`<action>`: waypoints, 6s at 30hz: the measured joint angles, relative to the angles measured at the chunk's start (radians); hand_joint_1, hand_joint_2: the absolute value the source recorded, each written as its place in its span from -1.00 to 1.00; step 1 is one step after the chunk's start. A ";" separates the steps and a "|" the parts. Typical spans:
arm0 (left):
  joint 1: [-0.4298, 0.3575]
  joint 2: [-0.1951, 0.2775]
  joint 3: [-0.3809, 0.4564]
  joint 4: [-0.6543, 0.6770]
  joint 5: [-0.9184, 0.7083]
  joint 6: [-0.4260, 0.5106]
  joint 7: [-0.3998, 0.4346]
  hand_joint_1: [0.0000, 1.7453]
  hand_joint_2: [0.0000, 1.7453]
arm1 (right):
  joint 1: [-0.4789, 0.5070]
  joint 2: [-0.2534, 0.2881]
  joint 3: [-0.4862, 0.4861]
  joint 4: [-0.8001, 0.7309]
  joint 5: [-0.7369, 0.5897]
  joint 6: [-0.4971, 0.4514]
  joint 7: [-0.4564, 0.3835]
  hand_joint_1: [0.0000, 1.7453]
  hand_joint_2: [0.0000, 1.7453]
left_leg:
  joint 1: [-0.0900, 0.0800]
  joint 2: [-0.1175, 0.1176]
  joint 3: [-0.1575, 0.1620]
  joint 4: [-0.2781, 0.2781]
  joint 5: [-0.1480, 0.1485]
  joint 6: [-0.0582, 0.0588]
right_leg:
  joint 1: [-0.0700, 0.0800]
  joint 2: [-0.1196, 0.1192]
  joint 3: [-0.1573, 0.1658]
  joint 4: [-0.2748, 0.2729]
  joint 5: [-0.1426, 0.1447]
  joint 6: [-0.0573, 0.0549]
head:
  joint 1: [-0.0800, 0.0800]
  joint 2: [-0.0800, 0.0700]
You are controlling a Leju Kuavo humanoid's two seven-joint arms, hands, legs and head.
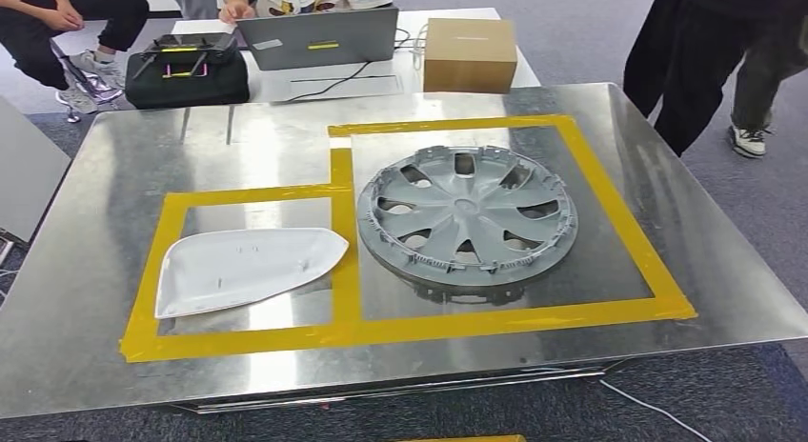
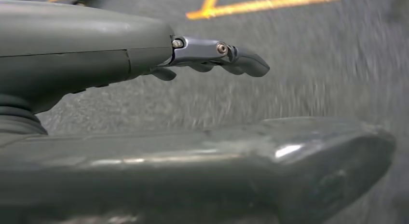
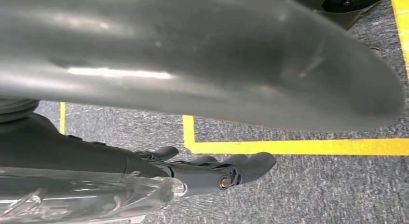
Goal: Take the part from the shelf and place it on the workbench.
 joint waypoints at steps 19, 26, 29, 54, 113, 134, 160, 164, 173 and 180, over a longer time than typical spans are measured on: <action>-0.018 -0.044 -0.094 0.260 -0.063 -0.322 -0.026 -1.00 -1.00 | 0.006 -0.002 0.043 0.001 0.060 0.018 0.061 -1.00 -1.00 | 0.000 0.000 0.000 0.000 0.000 0.000 | 0.000 0.000 0.002 0.000 0.000 0.001 | 0.000 0.000; -0.040 -0.058 -0.110 0.281 -0.036 -0.297 0.079 -1.00 -1.00 | -0.005 0.017 0.082 0.017 0.106 0.043 0.326 -1.00 -1.00 | 0.000 0.000 0.000 0.000 0.000 0.001 | 0.000 0.000 0.003 0.000 0.000 0.001 | 0.000 0.000; -0.052 -0.067 -0.108 0.285 -0.026 -0.283 0.092 -1.00 -1.00 | -0.006 0.018 0.097 0.021 0.109 0.059 0.331 -1.00 -1.00 | -0.001 0.000 0.001 0.000 0.000 0.001 | -0.001 0.000 0.004 0.000 0.001 0.002 | 0.000 0.000; -0.051 -0.073 -0.195 0.294 -0.161 -0.237 0.161 -1.00 -1.00 | -0.007 0.023 0.104 0.021 0.082 0.068 0.280 -1.00 -1.00 | 0.005 0.004 0.016 -0.009 0.002 0.026 | -0.022 -0.003 -0.067 0.194 -0.084 0.050 | 0.010 0.000; -0.042 -0.079 -0.290 0.300 -0.228 -0.198 0.204 -1.00 -1.00 | -0.009 0.026 0.121 0.022 0.080 0.055 0.273 -1.00 -1.00 | 0.006 0.005 0.063 -0.009 -0.043 0.028 | -0.019 -0.007 -0.143 0.293 -0.116 0.042 | -0.003 0.000; -0.045 -0.082 -0.292 0.301 -0.234 -0.175 0.205 -1.00 -1.00 | -0.012 0.027 0.121 0.022 0.081 0.056 0.264 -1.00 -1.00 | 0.020 -0.001 0.086 0.006 -0.078 -0.032 | -0.008 -0.014 -0.029 0.005 0.044 0.012 | -0.012 0.000; -0.040 -0.075 -0.292 0.303 -0.236 -0.164 0.205 -1.00 -1.00 | -0.009 0.029 0.121 0.022 0.080 0.055 0.251 -1.00 -1.00 | 0.014 0.002 -0.070 0.260 -0.159 -0.033 | -0.008 -0.015 0.001 -0.016 0.028 -0.015 | -0.004 0.000; -0.046 -0.072 -0.292 0.303 -0.237 -0.164 0.205 -1.00 -1.00 | -0.009 0.030 0.121 0.022 0.080 0.055 0.250 -1.00 -1.00 | 0.013 0.001 0.083 0.007 -0.066 -0.021 | -0.005 -0.015 -0.015 -0.009 0.043 0.003 | -0.003 0.000; -0.043 -0.072 -0.293 0.304 -0.238 -0.167 0.205 -1.00 -1.00 | -0.007 0.030 0.121 0.022 0.080 0.055 0.247 -1.00 -1.00 | 0.011 0.006 0.049 -0.014 -0.025 0.029 | -0.010 -0.013 -0.123 0.257 -0.121 0.045 | 0.007 0.000; -0.043 -0.072 -0.293 0.305 -0.238 -0.167 0.205 -1.00 -1.00 | -0.012 0.030 0.121 0.022 0.080 0.055 0.244 -1.00 -1.00 | 0.010 0.004 0.018 -0.013 0.009 0.006 | -0.007 -0.006 0.088 -0.022 -0.034 0.028 | 0.006 0.000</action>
